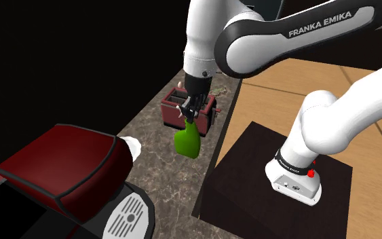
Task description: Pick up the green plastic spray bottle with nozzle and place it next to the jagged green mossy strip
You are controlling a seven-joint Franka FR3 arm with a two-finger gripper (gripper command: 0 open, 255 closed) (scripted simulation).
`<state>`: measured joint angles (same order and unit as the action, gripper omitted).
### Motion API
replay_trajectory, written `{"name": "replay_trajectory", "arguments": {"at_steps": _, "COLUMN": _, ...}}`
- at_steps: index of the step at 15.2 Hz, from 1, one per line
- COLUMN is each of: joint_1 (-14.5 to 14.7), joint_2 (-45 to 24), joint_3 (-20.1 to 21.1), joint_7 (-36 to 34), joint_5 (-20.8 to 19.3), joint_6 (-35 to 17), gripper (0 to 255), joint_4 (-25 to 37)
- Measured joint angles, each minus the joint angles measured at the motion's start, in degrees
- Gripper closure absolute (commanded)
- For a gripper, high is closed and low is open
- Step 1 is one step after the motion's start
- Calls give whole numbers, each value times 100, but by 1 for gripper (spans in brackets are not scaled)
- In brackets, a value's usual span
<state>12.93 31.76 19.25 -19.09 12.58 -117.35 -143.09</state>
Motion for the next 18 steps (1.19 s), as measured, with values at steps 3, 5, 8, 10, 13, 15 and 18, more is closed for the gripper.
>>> {"name": "replay_trajectory", "arguments": {"at_steps": 3, "joint_1": 0, "joint_2": 60, "joint_3": -25, "joint_7": -24, "joint_5": -17, "joint_6": 237, "gripper": 255, "joint_4": 178}}
{"name": "replay_trajectory", "arguments": {"at_steps": 5, "joint_1": -15, "joint_2": 79, "joint_3": -62, "joint_7": -13, "joint_5": -43, "joint_6": 393, "gripper": 255, "joint_4": 314}}
{"name": "replay_trajectory", "arguments": {"at_steps": 8, "joint_1": -30, "joint_2": 105, "joint_3": -101, "joint_7": -21, "joint_5": -74, "joint_6": 643, "gripper": 255, "joint_4": 539}}
{"name": "replay_trajectory", "arguments": {"at_steps": 10, "joint_1": -31, "joint_2": 127, "joint_3": -115, "joint_7": -38, "joint_5": -86, "joint_6": 805, "gripper": 255, "joint_4": 679}}
{"name": "replay_trajectory", "arguments": {"at_steps": 13, "joint_1": -41, "joint_2": 133, "joint_3": -141, "joint_7": -57, "joint_5": -110, "joint_6": 1037, "gripper": 255, "joint_4": 906}}
{"name": "replay_trajectory", "arguments": {"at_steps": 15, "joint_1": -47, "joint_2": 151, "joint_3": -165, "joint_7": -59, "joint_5": -125, "joint_6": 1182, "gripper": 255, "joint_4": 1032}}
{"name": "replay_trajectory", "arguments": {"at_steps": 18, "joint_1": -62, "joint_2": 128, "joint_3": -189, "joint_7": -78, "joint_5": -154, "joint_6": 1417, "gripper": 255, "joint_4": 1291}}
